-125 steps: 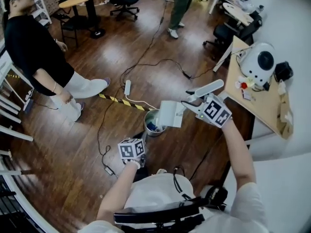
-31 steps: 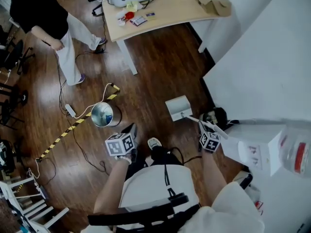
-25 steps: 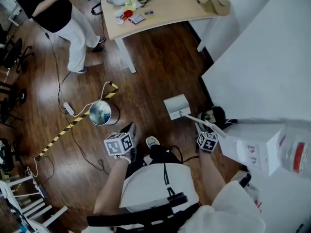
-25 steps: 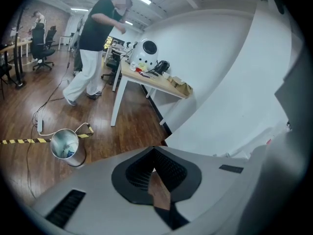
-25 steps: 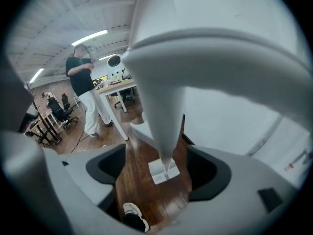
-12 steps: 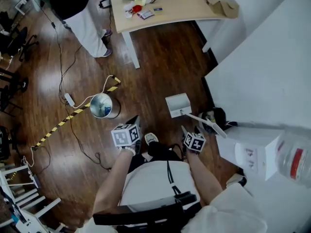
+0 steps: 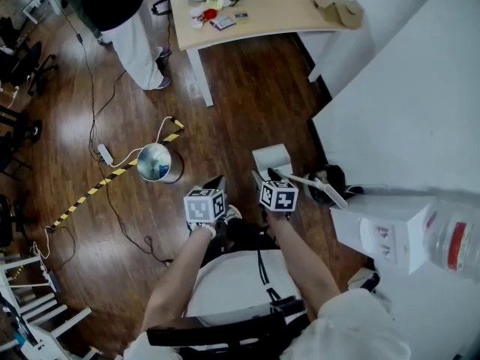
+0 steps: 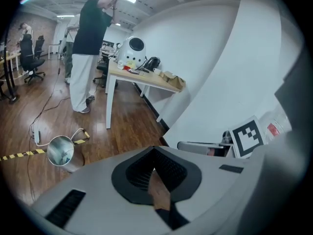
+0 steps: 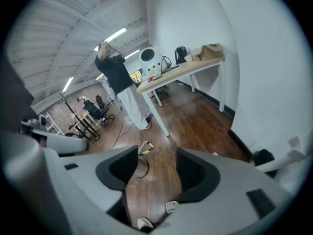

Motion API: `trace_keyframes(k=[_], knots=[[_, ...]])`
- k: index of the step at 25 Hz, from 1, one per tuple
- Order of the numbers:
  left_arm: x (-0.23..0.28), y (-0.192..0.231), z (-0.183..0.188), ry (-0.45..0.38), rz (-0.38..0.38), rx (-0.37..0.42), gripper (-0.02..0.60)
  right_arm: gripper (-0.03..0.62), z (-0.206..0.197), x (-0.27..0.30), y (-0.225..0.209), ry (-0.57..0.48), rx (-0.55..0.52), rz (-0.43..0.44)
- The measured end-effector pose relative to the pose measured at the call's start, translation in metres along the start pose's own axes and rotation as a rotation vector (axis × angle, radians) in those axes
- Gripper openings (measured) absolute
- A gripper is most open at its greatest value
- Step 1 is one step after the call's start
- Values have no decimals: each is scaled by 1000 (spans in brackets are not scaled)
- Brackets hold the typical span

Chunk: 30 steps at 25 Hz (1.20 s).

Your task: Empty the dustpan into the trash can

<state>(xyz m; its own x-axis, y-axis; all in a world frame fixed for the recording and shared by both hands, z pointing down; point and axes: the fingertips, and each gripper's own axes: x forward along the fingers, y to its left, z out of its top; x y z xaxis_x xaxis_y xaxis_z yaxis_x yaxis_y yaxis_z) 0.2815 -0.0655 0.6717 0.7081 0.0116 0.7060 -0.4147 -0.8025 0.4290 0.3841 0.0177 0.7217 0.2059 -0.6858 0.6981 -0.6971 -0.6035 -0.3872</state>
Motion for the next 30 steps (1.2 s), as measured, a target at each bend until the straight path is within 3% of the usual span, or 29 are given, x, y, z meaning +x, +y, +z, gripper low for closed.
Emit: trace_keyframes(k=[5, 6, 12, 17, 21, 25, 30], knots=[[-29, -3, 4, -61, -7, 9, -11, 14, 30, -23, 38, -79, -81, 27], [-37, -2, 4, -79, -5, 9, -11, 2, 31, -28, 48, -88, -101, 44], [-117, 19, -20, -186, 9, -16, -11, 2, 15, -74, 143, -123, -263, 146], [-208, 42, -66, -253, 10, -36, -11, 2, -29, -127, 221, -159, -343, 194], [-278, 58, -102, -286, 22, -3, -11, 2, -69, -169, 272, -189, -370, 196], [-332, 50, -135, -325, -22, 2, -11, 2, -104, -213, 306, -216, -391, 187], [-361, 18, -160, -350, -73, 9, -11, 2, -121, -266, 315, -257, -397, 179]])
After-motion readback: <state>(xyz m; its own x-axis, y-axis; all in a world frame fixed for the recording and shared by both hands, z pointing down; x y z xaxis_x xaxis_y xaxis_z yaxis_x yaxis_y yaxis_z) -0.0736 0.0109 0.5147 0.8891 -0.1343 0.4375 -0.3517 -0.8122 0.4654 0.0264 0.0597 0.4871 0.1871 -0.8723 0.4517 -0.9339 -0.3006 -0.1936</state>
